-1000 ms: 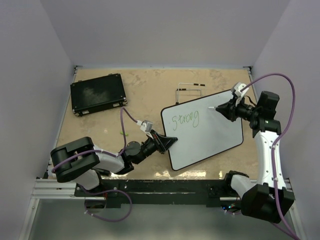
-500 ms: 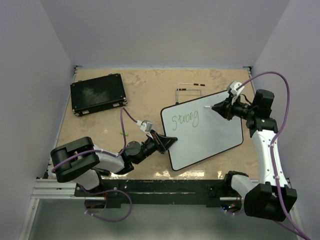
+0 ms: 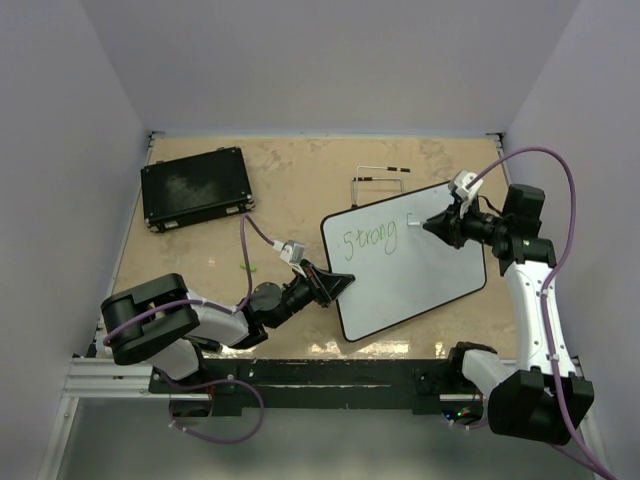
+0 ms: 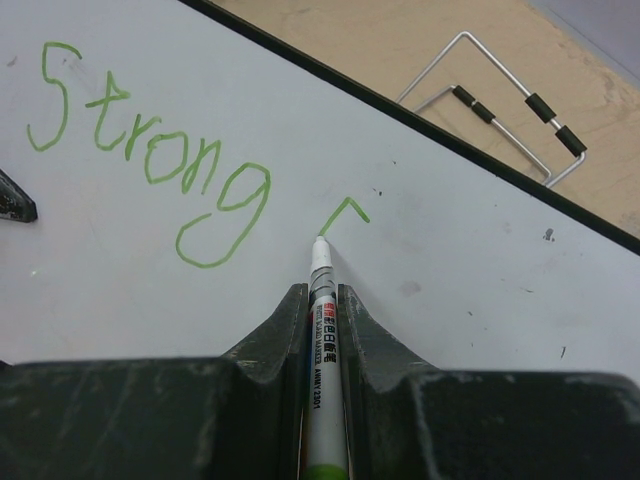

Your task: Write a sentence on the whiteboard

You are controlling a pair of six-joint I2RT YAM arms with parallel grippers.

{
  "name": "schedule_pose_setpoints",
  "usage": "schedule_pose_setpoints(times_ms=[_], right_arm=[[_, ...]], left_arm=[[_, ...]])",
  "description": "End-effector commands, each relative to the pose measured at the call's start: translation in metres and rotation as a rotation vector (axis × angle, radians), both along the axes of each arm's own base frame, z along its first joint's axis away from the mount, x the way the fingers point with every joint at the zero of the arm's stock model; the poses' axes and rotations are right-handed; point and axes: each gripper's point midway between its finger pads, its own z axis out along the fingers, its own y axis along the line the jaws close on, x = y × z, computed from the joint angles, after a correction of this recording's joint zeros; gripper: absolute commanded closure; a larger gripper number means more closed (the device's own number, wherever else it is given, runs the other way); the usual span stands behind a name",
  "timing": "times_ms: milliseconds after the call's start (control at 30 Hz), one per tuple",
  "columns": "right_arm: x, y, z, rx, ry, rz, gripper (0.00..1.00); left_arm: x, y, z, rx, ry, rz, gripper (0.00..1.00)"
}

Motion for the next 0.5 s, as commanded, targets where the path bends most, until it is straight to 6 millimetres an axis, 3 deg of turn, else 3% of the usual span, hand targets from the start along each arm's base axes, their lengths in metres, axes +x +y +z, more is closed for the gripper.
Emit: schedule_pose_setpoints(times_ms=[0,467], right_arm=[[0.001,-0.007,-0.002,-0.044,-0.006,-0.044,1.0],[0.022,-0.014,0.028,-0.024,-0.093,-0.12,1.0]], left_arm=[[-0.006,-0.001,-0.002,0.074,-0.108,-0.033,1.0],[-0.005,-0.002,-0.003,0.075,-0.108,-0.034,1.0]])
